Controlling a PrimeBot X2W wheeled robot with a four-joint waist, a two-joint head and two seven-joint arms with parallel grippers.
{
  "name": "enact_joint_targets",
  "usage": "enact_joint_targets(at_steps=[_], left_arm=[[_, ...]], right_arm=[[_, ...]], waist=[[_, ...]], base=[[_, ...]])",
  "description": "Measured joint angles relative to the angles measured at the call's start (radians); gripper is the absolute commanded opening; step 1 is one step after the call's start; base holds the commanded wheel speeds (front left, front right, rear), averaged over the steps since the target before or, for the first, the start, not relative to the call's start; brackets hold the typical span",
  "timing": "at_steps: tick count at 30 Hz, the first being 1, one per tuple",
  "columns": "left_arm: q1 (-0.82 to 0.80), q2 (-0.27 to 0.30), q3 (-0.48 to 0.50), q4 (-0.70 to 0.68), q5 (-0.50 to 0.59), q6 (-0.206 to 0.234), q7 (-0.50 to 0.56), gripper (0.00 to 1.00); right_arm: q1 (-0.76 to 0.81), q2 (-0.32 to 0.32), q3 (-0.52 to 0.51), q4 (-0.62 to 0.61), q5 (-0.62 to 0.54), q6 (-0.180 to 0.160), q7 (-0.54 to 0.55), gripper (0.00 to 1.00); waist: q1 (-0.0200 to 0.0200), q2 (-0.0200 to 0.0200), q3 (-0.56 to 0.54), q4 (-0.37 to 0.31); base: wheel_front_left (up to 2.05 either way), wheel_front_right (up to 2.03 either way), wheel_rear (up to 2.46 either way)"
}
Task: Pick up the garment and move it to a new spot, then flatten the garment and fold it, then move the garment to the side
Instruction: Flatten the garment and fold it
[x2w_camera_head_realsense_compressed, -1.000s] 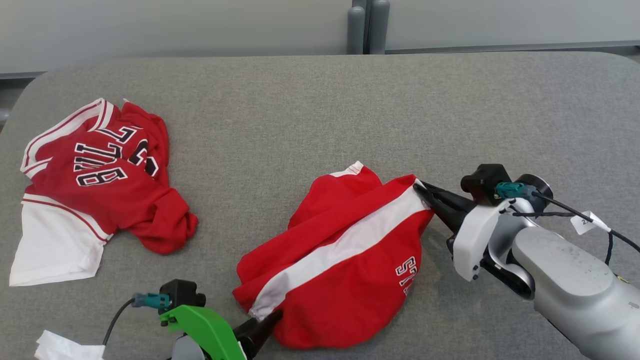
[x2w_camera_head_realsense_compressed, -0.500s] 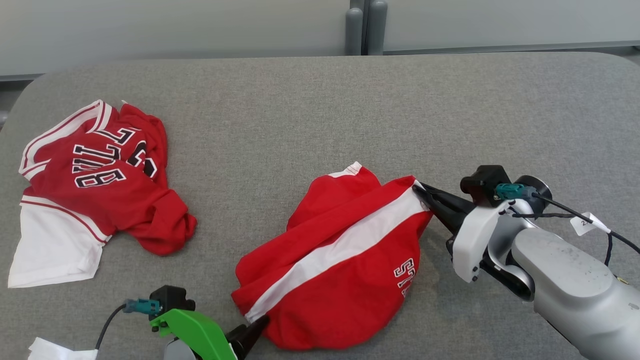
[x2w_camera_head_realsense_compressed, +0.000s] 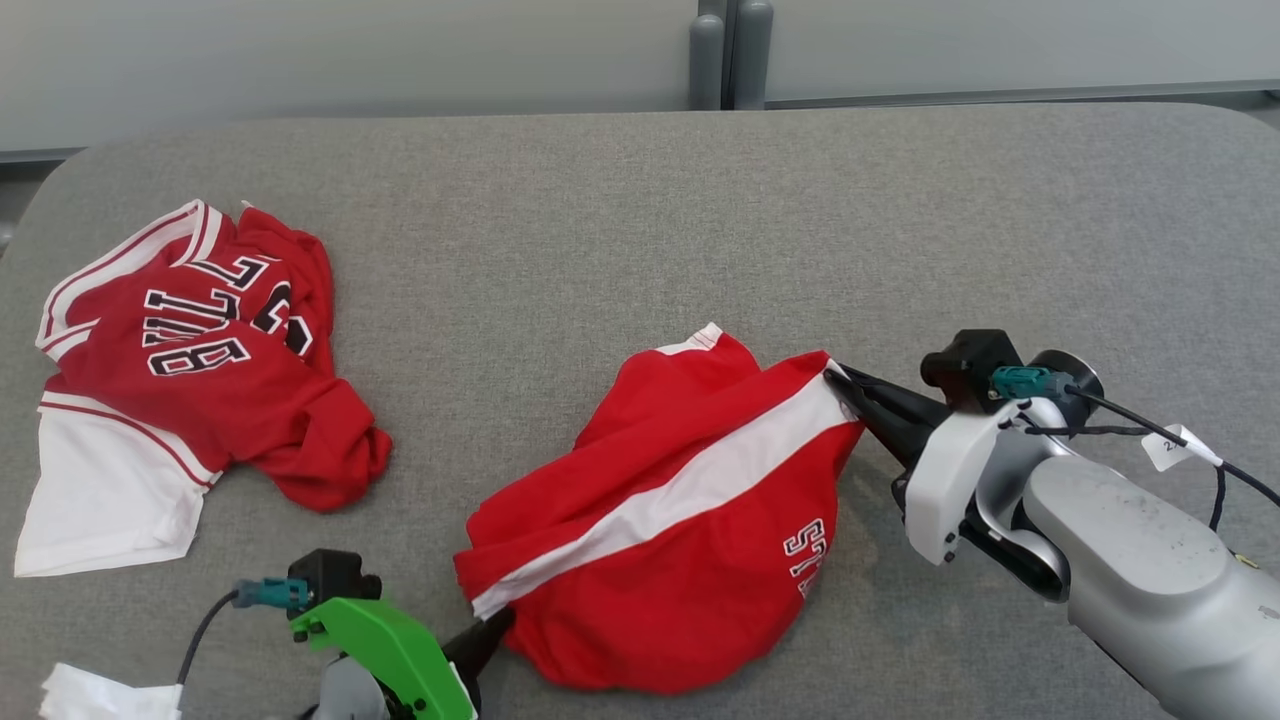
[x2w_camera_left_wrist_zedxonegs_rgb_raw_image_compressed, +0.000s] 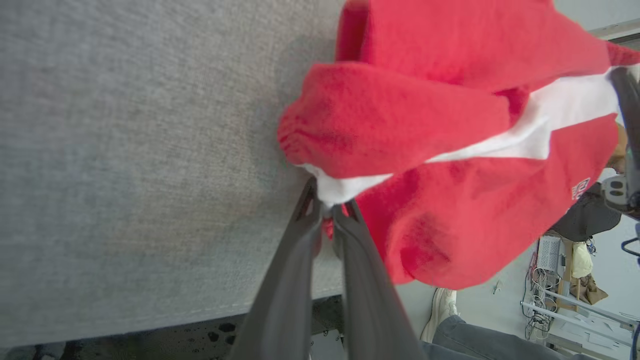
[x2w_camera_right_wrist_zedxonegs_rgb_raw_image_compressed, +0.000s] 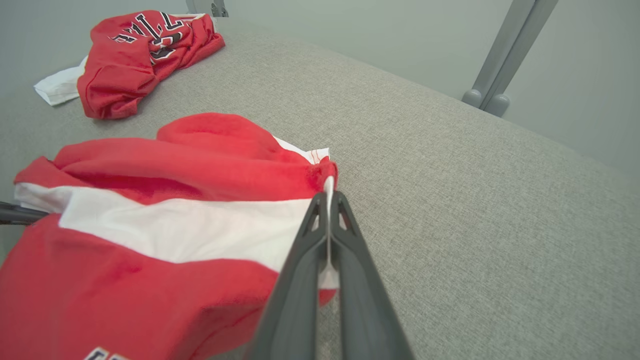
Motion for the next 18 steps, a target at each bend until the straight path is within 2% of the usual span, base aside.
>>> enact_joint_targets(at_steps=[5,10,11,15,18], left_arm=[[-0.020,0.040,-0.002,-0.064,0.003,-0.039,0.003,0.00],[-0.094,0.075,-0.005,-0.190,0.005,-0.089,0.028,0.00],[-0.139,0.106,0.016,-0.240,0.007,-0.097,0.039,0.00],[-0.249,0.181,0.097,-0.342,-0.002,-0.095,0.084,0.00],[-0.297,0.205,0.131,-0.389,-0.022,-0.081,0.117,0.00]], right_arm=[[0.000,-0.007,-0.013,-0.029,0.013,0.000,-0.006,0.00],[-0.008,-0.015,-0.065,-0.099,0.073,0.000,-0.031,0.00],[-0.036,-0.021,-0.072,-0.142,0.089,0.000,-0.031,0.00],[-0.172,-0.049,-0.104,-0.251,0.129,0.000,-0.016,0.00],[-0.217,-0.091,-0.132,-0.291,0.158,0.000,0.010,0.00]], waist=[[0.0000,0.0000,-0.004,0.000],[0.0000,0.0000,-0.023,0.005],[0.0000,0.0000,-0.035,0.006],[0.0000,0.0000,-0.067,-0.004],[0.0000,0.0000,-0.084,-0.020]], base=[[0.00,0.00,0.00],[0.00,0.00,0.00],[0.00,0.00,0.00],[0.00,0.00,0.00],[0.00,0.00,0.00]])
